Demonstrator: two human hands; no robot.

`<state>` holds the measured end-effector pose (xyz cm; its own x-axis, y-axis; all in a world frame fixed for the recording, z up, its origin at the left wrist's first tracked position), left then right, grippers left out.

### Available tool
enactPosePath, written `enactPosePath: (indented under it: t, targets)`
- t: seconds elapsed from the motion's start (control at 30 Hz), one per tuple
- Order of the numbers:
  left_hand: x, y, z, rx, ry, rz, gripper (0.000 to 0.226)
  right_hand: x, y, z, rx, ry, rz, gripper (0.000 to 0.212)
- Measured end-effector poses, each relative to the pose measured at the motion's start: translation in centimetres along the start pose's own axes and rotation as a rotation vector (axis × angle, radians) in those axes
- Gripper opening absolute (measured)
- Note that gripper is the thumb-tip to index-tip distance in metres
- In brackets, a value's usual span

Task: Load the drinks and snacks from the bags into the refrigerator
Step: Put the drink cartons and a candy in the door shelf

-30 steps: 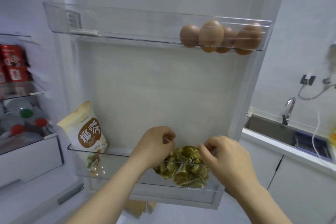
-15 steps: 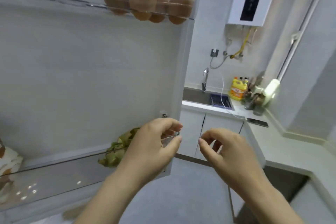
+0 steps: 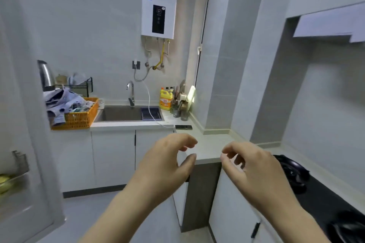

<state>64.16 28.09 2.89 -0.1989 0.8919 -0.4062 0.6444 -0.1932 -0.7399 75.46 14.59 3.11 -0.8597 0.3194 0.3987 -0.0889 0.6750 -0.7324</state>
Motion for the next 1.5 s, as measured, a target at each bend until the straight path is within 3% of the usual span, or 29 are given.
enactPosePath:
  t: [0.37,0.7,1.2,1.5]
  targets:
    - [-20.8,12.6,-6.0,0.066,0.319,0.145,0.025,-16.2,-17.5,7.3,-0.154,0.249,0.260,0.006]
    - [-34.5,24.0,-9.6,0.253,0.588,0.280,0.029,-26.8,-26.0,14.0,-0.224,0.562,0.398,0.025]
    - [-45.8,37.0,-14.0,0.483,0.937,0.497,0.034,-36.0,-32.2,19.9,-0.397,0.997,0.612,0.026]
    - [-51.0,42.7,-11.6,0.629,0.987,0.545,0.031,-39.8,-35.0,27.8,-0.482,1.204,0.622,0.020]
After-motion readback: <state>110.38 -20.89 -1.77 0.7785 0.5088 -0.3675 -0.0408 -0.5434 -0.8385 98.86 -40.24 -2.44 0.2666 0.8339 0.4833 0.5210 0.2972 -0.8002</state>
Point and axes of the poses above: each hand's wrist, its own z-axis away from the middle knuckle, its own y-axis out of the palm, x = y × z, the point moved 6 cm from there along -z, towards the middle knuckle, and after that the axes turned 10 degrees about -z, right-handed, at the moved point
